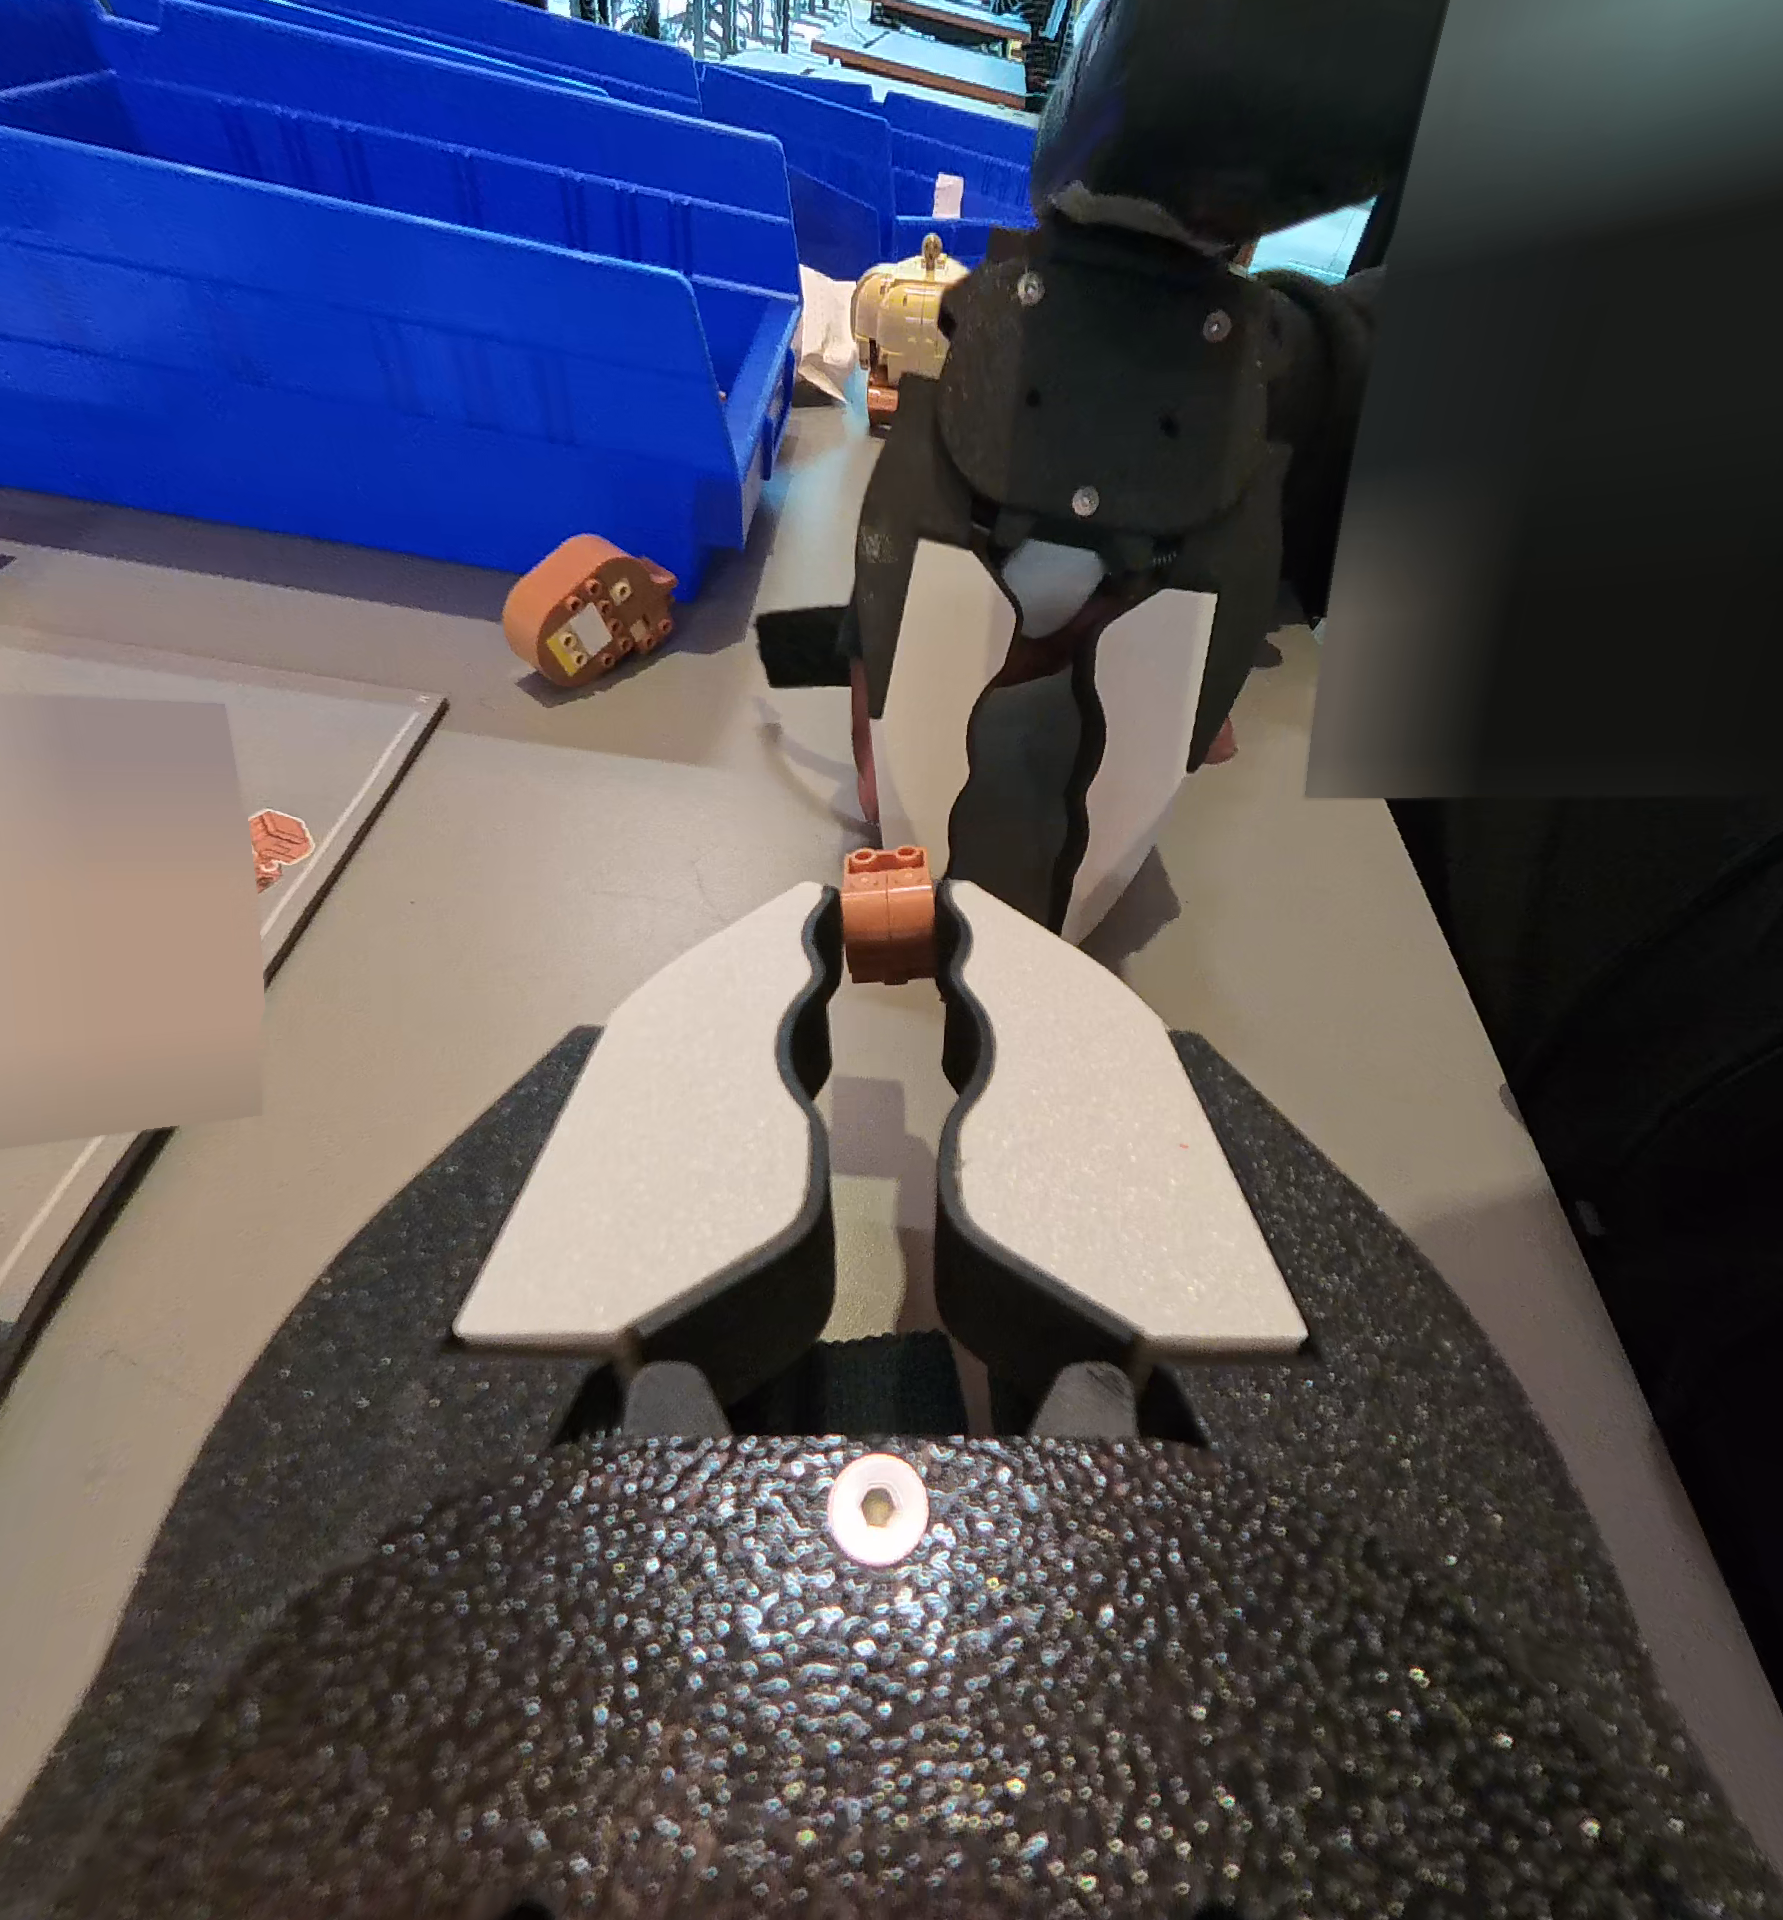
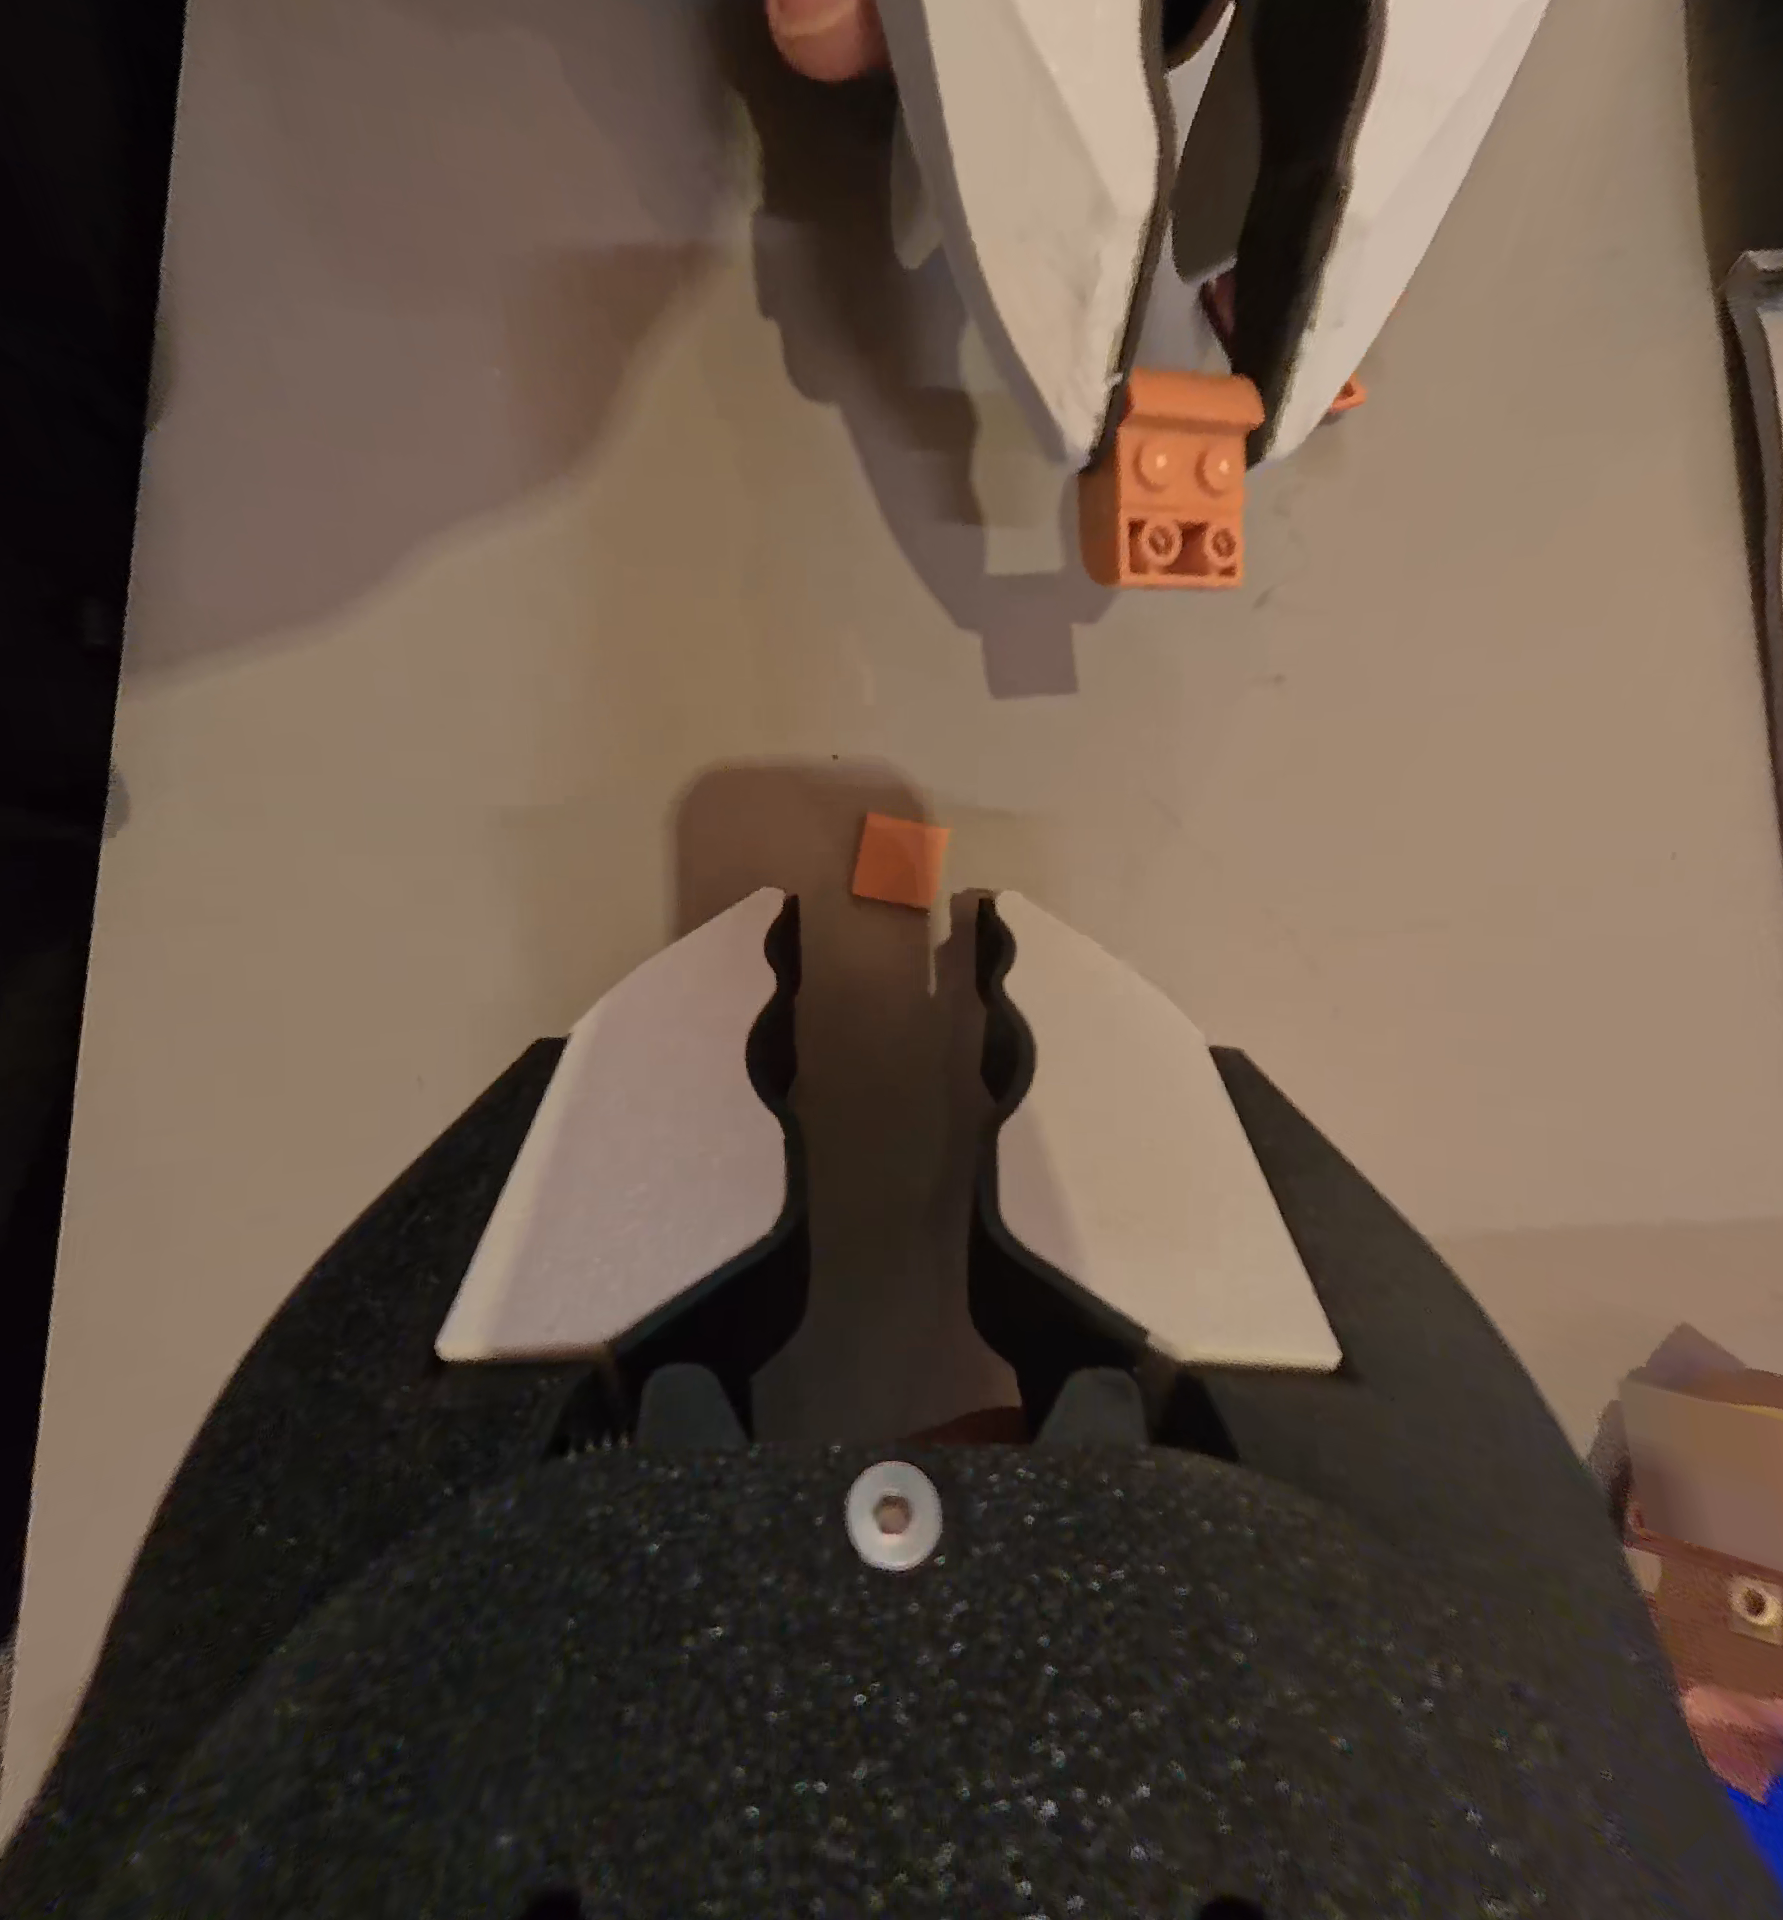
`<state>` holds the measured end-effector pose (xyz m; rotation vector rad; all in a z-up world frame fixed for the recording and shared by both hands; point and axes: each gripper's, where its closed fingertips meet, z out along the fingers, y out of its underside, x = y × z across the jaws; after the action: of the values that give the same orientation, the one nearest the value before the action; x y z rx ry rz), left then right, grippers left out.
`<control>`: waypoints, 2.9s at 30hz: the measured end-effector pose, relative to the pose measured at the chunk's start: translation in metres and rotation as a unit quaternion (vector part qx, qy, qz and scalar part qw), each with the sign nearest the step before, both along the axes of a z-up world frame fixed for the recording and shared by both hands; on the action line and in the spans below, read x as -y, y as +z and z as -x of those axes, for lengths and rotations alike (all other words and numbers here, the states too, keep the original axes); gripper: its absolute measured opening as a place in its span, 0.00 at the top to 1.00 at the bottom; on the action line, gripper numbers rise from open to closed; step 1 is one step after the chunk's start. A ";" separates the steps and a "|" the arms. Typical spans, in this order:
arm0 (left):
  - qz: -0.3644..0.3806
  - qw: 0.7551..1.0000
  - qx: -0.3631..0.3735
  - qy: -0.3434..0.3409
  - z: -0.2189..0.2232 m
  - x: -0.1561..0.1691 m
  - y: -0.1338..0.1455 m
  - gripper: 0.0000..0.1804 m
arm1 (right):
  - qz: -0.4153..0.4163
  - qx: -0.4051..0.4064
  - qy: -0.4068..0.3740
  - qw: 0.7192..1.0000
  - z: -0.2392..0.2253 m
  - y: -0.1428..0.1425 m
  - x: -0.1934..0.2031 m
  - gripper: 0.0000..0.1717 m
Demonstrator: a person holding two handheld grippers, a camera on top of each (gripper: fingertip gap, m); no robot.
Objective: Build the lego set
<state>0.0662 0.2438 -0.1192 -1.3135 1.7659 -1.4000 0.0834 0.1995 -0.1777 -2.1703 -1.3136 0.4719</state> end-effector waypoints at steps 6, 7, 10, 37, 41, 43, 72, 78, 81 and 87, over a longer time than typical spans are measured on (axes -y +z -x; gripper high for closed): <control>-0.002 1.000 -0.001 -0.001 0.000 0.000 0.000 0.91 | 0.003 0.018 -0.014 1.000 0.000 -0.005 0.000 0.80; -0.003 1.000 -0.002 -0.001 0.000 0.000 -0.001 0.91 | 0.003 0.020 -0.014 1.000 0.000 -0.006 0.000 0.80; -0.007 1.000 -0.003 -0.002 0.001 0.001 -0.001 0.91 | 0.003 0.020 -0.014 1.000 0.002 -0.005 0.000 0.81; -0.010 1.000 -0.012 0.014 0.002 -0.003 -0.004 0.91 | -0.006 0.000 -0.034 0.999 0.004 -0.005 -0.009 0.91; 0.242 0.970 -0.005 0.037 0.004 -0.024 0.020 0.91 | 0.005 -0.025 -0.043 0.999 0.003 -0.002 -0.011 0.91; 0.359 0.933 0.001 0.037 0.006 -0.033 0.028 0.91 | 0.010 -0.038 -0.049 0.998 0.003 -0.001 -0.012 0.91; -0.088 0.995 0.008 -0.041 0.004 0.020 -0.008 0.91 | -0.089 -0.118 -0.030 0.988 0.011 0.052 -0.024 0.91; -0.092 0.995 0.012 -0.042 0.004 0.022 -0.008 0.91 | -0.090 -0.111 -0.021 0.990 0.016 0.054 -0.021 0.91; -0.092 0.995 0.013 -0.044 0.004 0.023 -0.007 0.91 | -0.093 -0.106 -0.019 0.990 0.018 0.054 -0.021 0.91; -0.087 0.995 0.017 -0.045 0.004 0.023 -0.006 0.91 | -0.101 -0.102 -0.021 0.989 0.018 0.055 -0.021 0.91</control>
<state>0.0621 0.2210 -0.1247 -1.1251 1.8978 -1.2752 0.0654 0.2209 -0.1222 -1.9243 -1.1494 0.5065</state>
